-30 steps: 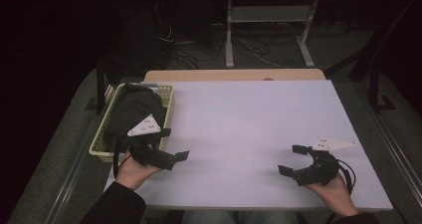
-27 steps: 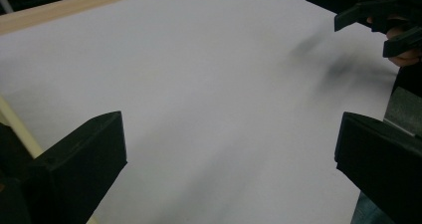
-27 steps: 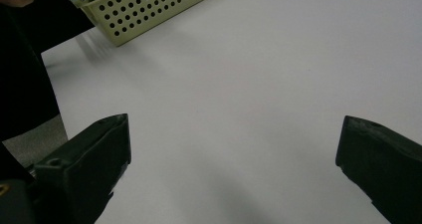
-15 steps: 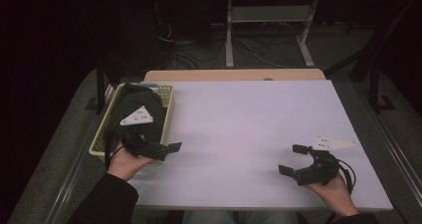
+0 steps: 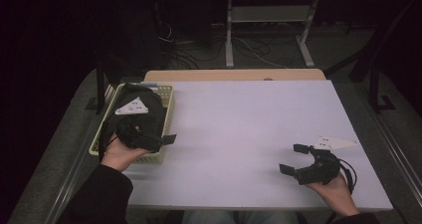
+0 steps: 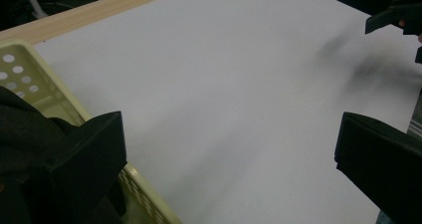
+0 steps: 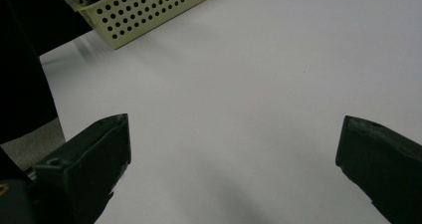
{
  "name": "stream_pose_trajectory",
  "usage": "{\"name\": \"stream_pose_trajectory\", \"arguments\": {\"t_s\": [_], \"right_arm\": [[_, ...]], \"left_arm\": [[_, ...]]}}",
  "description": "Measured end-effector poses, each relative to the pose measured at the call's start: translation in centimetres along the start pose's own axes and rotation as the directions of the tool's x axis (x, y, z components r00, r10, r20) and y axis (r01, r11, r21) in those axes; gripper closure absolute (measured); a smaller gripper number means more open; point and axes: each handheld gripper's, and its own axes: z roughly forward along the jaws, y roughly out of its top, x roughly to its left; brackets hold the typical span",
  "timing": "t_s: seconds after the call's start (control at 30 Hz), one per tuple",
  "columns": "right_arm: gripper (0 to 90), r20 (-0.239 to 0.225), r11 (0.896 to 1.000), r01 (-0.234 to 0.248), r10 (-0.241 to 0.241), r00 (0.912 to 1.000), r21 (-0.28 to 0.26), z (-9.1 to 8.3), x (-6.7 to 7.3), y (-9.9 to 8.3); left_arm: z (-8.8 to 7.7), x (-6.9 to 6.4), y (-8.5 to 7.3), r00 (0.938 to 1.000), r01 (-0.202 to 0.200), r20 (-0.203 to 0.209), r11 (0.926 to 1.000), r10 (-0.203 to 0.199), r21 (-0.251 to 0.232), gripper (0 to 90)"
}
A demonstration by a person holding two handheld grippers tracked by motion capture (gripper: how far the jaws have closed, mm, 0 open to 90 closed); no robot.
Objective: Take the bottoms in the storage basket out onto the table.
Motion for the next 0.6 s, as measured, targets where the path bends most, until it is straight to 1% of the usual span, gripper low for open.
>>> {"name": "stream_pose_trajectory", "arguments": {"t_s": [0.2, 0.47, 0.53, 0.6], "right_arm": [[0.5, -0.002, 1.000, 0.001, -0.001, 1.0000, 0.001, 0.0, 0.0, 0.0], [0.5, -0.005, 1.000, 0.000, 0.000, 1.0000, 0.002, 0.0, -0.1, 0.0], [0.5, -0.004, 1.000, 0.000, 0.000, 1.0000, 0.003, 0.0, -0.1, 0.0], [0.5, -0.005, 1.000, 0.003, -0.003, 1.0000, 0.006, 0.1, -0.1, 0.0]], "left_arm": [[-0.2, 0.9, 0.6, 1.0000, 0.006, -0.002, 1.0000, -0.006, 0.008, 0.0], [-0.3, 2.0, 1.4, 0.9996, 0.005, -0.027, 0.9995, -0.004, 0.031, 0.0], [-0.3, 2.3, 1.5, 0.9994, 0.016, -0.030, 0.9996, -0.015, 0.025, 0.0], [-0.3, 2.6, 1.6, 0.9992, 0.019, -0.035, 0.9994, -0.018, 0.028, 0.0]]}}
